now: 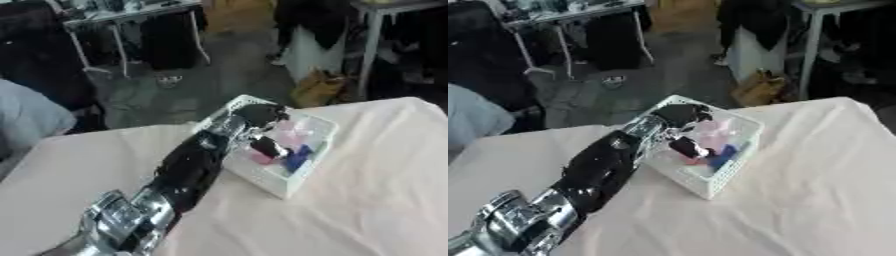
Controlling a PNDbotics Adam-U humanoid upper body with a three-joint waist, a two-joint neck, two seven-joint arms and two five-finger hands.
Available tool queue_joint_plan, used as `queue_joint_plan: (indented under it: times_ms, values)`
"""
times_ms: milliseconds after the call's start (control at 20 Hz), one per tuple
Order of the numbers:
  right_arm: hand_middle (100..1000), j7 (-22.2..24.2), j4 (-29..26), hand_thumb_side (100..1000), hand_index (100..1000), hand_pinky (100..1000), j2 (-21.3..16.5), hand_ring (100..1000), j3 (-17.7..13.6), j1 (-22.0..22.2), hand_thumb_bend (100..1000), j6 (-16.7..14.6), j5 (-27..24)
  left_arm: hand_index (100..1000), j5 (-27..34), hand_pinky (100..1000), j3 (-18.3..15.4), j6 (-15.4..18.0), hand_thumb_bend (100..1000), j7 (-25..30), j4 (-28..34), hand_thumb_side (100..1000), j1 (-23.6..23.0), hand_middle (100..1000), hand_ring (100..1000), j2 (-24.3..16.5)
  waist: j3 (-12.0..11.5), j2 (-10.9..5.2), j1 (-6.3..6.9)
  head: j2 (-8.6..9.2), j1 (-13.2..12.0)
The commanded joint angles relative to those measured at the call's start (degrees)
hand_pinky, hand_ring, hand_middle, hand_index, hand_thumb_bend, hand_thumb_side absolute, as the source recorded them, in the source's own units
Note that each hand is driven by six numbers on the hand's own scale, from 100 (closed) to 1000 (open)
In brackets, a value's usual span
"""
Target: Pick up objects on the table and place them in the box.
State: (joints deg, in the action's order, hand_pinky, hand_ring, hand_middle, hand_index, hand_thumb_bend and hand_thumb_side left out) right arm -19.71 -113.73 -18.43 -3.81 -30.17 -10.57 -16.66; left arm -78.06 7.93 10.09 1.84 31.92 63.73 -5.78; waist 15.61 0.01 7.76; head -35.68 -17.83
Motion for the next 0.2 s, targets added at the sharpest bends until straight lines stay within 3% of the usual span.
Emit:
queue_joint_plan:
  times_ms: [50, 200]
  values:
    - [745, 0.0, -0.9, 682, 719, 825, -0.9, 890, -0.1, -0.4, 100, -0.1, 0.1, 1000, 1.9, 100, -0.2, 0.7, 522, -1.6, 3.8, 842, 2.6, 1000, 1000, -3.6, -0.5, -0.18, 0.27, -0.95, 0.3]
    - [745, -0.2, -0.9, 683, 719, 826, -1.3, 890, -0.2, 0.1, 100, -0.2, 0.3, 1000, 4.5, 100, -1.1, 1.3, 480, -3.7, 7.8, 873, 4.2, 1000, 1000, -6.1, -1.0, -0.5, 0.24, -1.92, 0.2]
